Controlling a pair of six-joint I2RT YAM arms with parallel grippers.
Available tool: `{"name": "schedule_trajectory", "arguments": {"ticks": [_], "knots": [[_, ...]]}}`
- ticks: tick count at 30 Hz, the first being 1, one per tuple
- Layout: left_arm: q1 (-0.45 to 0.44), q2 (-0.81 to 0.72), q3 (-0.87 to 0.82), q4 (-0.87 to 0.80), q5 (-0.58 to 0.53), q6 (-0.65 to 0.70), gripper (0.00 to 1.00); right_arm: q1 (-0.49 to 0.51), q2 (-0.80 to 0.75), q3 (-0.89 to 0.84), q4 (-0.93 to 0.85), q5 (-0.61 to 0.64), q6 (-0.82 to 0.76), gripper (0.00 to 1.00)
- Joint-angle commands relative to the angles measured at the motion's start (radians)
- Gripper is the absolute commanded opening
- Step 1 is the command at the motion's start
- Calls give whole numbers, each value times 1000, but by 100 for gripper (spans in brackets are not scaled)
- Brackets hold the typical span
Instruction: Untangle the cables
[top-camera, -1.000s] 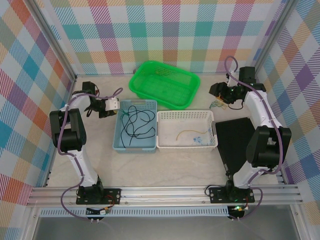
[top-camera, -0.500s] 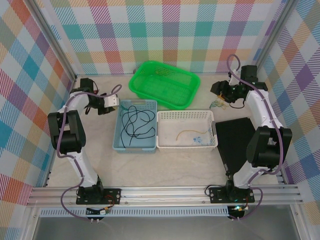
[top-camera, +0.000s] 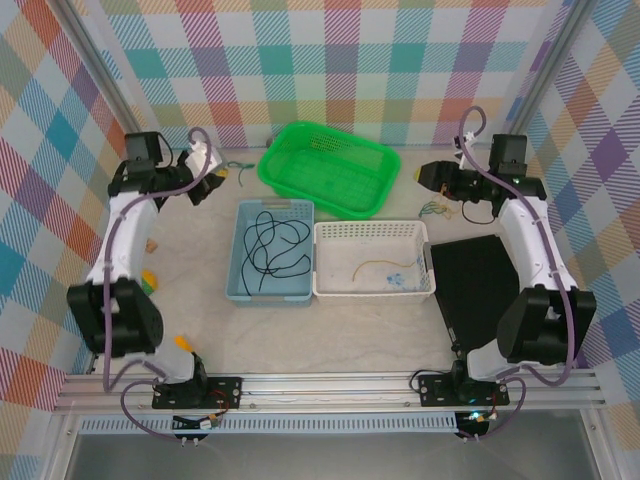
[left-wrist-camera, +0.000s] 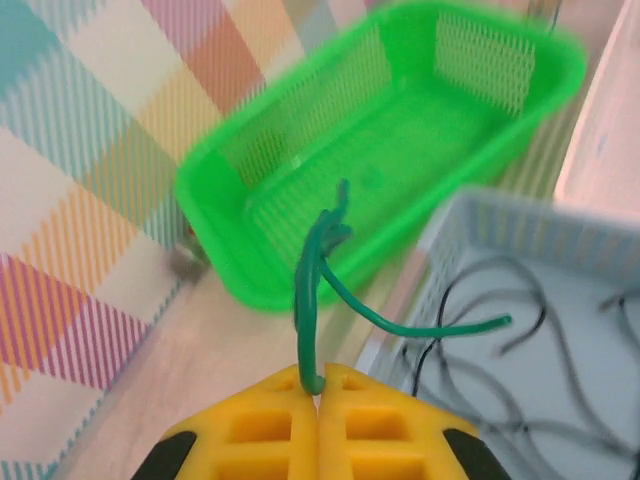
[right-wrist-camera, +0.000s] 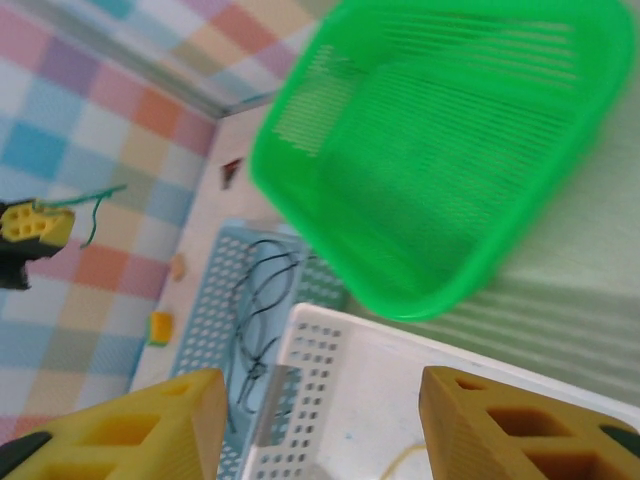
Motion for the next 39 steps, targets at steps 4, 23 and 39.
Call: {"name": "schedule_trajectory", "arguments": {"ticks": [4, 23, 39], "knots": [[-241, -319, -275, 631, -88, -1159, 0, 183, -96, -72, 230, -304, 4, 61], [-570, -376, -221, 415, -341, -1479, 0, 428, -221, -285, 906, -37, 997, 67], [-618, -373, -233, 407, -344, -1426, 0, 603, -119, -211, 1004, 95, 1230, 56]]}}
